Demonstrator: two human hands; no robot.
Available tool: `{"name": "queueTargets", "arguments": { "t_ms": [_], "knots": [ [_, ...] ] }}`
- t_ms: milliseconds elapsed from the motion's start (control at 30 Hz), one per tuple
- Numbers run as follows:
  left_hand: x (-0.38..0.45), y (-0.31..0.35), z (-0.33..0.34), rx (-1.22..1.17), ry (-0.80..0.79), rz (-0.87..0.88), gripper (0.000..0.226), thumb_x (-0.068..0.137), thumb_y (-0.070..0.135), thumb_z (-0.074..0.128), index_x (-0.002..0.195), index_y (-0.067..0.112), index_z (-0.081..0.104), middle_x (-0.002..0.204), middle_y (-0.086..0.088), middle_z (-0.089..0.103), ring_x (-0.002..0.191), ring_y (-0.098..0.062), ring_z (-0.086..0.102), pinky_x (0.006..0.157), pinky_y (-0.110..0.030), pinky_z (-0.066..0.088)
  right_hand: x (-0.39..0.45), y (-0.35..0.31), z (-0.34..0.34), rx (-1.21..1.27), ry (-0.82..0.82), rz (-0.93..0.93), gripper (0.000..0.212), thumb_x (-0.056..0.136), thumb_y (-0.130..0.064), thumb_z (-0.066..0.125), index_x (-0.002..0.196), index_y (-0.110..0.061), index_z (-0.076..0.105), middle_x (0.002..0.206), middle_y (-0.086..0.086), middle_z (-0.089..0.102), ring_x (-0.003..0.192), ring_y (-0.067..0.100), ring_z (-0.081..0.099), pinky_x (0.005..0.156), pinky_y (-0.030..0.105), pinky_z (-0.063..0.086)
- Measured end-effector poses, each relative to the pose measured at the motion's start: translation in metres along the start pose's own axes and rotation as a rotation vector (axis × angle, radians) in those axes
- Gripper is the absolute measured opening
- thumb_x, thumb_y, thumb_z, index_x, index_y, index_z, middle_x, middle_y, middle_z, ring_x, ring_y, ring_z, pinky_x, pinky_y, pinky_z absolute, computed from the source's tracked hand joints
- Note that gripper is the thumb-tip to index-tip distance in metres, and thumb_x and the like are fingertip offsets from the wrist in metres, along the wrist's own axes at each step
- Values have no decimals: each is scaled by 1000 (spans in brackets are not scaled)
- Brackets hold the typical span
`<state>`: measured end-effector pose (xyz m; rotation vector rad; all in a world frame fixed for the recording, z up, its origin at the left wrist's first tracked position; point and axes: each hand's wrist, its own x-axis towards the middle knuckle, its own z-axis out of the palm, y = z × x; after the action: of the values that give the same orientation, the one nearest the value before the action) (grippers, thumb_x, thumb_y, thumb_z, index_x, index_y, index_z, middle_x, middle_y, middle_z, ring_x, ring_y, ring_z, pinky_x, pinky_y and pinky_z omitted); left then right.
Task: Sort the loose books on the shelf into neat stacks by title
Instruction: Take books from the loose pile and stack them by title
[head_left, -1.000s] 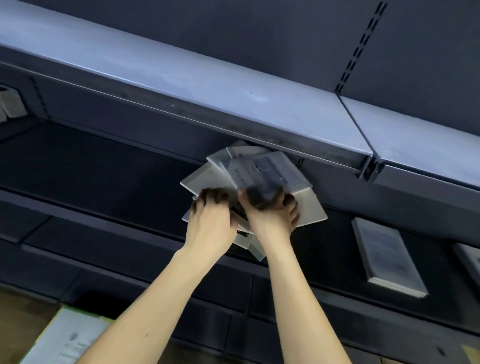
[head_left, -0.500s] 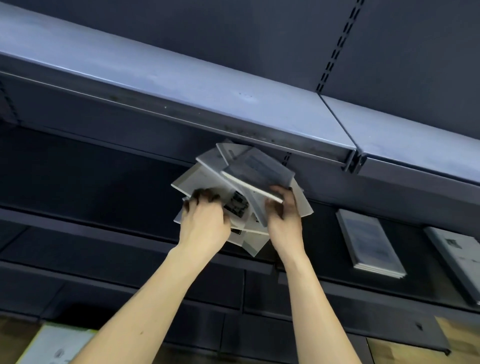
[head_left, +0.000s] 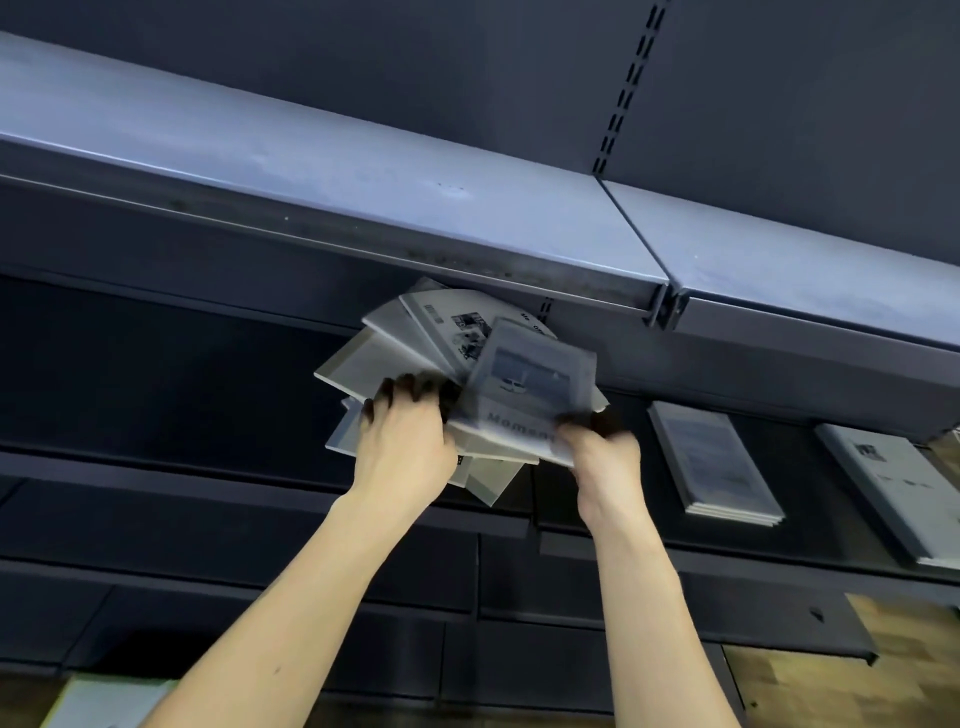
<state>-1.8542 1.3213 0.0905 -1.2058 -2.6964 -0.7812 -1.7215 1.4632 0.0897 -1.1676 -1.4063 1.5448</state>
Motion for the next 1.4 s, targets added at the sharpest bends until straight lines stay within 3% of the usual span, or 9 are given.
{"name": "queueTargets", "arguments": {
  "t_ms": [67,200,300,467,700,833,967,1200,1400],
  "knots": [
    [-2,3,0,2,-15,8,57,80,7,47,135,23,44,128,-6,50,122,-29,43,103,-42,37,-2,2,-6,-35,42,9,14,89,-1,63,101,-10,64,90,4,65,86,18,62,64,23,44],
    [-2,11,-1,2,-66,17,55,83,9,47,137,18,44,137,-8,45,129,-30,37,107,-45,35,-7,10,-22,-211,64,-90,31,94,-9,53,123,-15,60,104,3,66,88,14,62,64,24,47],
    [-4,22,-3,-23,-84,40,50,86,9,46,136,15,46,135,-9,45,128,-30,38,108,-45,34,-14,10,-34,-240,19,-89,23,96,-10,48,115,-17,58,101,2,64,78,16,64,54,28,54],
    [-8,44,5,-44,-110,73,56,88,9,45,144,17,40,145,-11,40,135,-34,32,115,-48,26,-21,12,-58,-135,41,-90,23,101,-13,48,115,-22,63,85,-3,62,61,10,49,46,24,41],
    [-11,78,25,-53,-121,176,53,91,13,45,143,18,41,153,-7,30,142,-33,23,117,-49,23,-15,17,-100,-44,153,-82,30,102,-15,48,129,-19,60,99,3,64,73,18,48,46,20,41],
    [-13,101,41,-38,-112,250,52,91,12,46,142,22,43,155,-3,32,146,-34,19,119,-50,19,-14,18,-122,-15,190,-76,25,102,-14,48,116,-29,62,95,-3,65,75,17,51,47,21,43],
    [-15,128,56,-21,-127,293,57,92,12,46,147,24,37,155,-6,33,145,-35,19,121,-49,13,-8,23,-153,-1,235,-47,38,102,-13,47,138,-24,54,95,-7,66,67,14,49,46,22,41],
    [-22,180,90,6,-240,281,52,95,20,44,147,25,37,156,-2,29,140,-33,26,116,-50,23,5,26,-216,-10,284,-31,36,101,-14,47,135,-20,57,103,-2,68,66,15,52,45,22,42],
    [-30,223,122,23,-289,271,52,97,21,43,148,25,35,158,-3,25,148,-30,10,119,-47,15,19,29,-265,6,293,-3,35,102,-14,48,135,-19,56,106,-2,68,69,14,56,44,20,42]
  ]
}}
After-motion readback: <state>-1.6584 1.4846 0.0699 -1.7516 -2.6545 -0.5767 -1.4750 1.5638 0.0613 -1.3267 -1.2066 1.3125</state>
